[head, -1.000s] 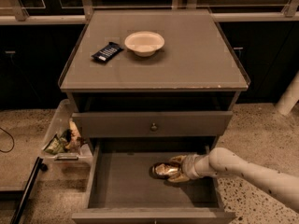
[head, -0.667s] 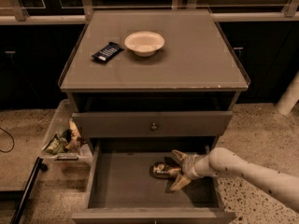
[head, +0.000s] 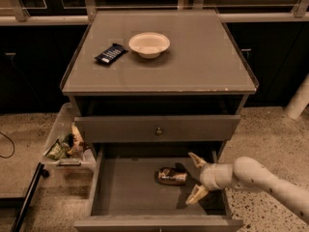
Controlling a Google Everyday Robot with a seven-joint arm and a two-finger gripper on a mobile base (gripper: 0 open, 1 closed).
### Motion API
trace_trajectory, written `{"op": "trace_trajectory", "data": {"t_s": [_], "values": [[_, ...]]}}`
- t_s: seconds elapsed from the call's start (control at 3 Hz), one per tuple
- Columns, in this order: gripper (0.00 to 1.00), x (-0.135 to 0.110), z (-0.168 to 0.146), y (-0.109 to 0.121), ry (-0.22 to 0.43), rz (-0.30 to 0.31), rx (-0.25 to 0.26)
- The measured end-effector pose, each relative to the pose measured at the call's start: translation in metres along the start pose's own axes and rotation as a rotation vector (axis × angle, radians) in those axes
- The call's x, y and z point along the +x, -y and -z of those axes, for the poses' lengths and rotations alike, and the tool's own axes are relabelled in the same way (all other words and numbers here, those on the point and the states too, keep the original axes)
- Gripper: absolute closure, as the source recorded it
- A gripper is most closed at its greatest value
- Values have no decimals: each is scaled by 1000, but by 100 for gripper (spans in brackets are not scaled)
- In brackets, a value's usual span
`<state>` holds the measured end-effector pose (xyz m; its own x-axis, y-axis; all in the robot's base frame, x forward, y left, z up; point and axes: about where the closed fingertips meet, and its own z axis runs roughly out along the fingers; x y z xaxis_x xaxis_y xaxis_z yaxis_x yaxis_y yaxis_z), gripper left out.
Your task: Place orange can into middle drawer
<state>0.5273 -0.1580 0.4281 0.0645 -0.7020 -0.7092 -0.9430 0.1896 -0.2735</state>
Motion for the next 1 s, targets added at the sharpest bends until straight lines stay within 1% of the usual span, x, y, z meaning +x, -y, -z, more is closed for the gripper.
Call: {"op": "trace_trajectory", "data": {"t_s": [0.33, 0.67, 1.0], "values": [[0, -11, 66, -8, 49, 24, 71], [0, -38, 130, -20, 104, 85, 158], [0, -23, 150, -27, 89, 65, 201]]}}
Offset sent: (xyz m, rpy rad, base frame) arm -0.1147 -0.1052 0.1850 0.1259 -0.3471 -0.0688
